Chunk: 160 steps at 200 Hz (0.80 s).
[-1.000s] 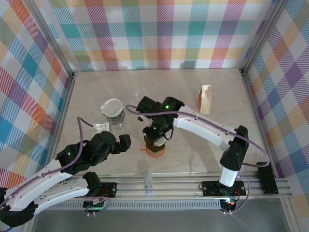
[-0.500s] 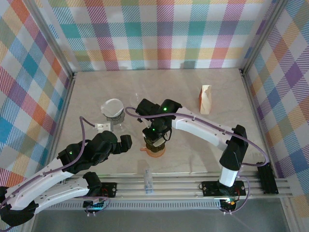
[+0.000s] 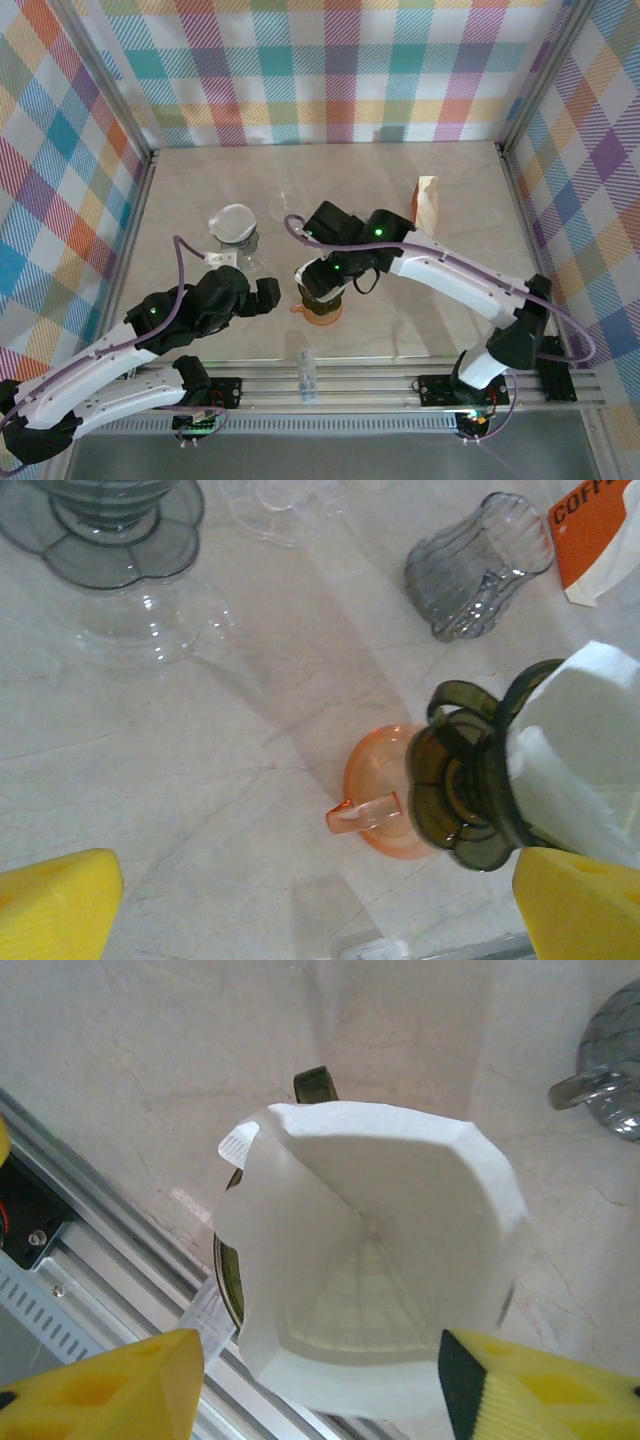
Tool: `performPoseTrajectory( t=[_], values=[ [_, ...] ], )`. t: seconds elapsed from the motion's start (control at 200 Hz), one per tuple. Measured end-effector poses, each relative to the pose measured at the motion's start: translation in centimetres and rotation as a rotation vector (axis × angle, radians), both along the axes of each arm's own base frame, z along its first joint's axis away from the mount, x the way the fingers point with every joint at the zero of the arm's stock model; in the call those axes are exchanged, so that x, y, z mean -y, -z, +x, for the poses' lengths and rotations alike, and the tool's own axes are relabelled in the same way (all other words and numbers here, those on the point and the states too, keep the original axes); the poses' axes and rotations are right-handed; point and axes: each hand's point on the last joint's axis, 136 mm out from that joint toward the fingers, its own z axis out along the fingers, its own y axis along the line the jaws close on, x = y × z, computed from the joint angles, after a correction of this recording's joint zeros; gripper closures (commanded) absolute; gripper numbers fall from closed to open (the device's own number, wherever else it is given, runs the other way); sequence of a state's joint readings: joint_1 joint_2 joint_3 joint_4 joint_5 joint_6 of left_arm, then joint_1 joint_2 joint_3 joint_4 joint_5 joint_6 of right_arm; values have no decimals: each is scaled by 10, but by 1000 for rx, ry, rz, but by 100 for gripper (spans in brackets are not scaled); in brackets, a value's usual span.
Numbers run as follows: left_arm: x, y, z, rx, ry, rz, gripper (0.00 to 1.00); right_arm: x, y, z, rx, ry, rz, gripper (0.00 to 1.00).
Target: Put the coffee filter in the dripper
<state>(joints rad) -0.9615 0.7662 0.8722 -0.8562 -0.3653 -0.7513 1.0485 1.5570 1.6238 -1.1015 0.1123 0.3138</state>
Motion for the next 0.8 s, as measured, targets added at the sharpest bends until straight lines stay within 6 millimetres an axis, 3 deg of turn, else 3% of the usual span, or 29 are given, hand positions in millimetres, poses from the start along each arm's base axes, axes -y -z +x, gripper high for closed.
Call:
performPoseTrajectory(
  t=[0.215, 0.39, 0.57, 0.8],
  values=[
    [43, -18, 14, -8, 101, -17, 20, 33, -5, 7, 66, 105, 30, 35],
    [81, -6, 27, -74, 184, 43, 31, 60, 3, 15, 76, 199, 29, 35],
    [92, 13, 31, -128, 210, 111, 44, 71, 12, 13, 67, 228, 24, 35],
    [85, 18, 27, -156, 210, 145, 56, 68, 12, 17, 65, 232, 51, 40]
  ],
)
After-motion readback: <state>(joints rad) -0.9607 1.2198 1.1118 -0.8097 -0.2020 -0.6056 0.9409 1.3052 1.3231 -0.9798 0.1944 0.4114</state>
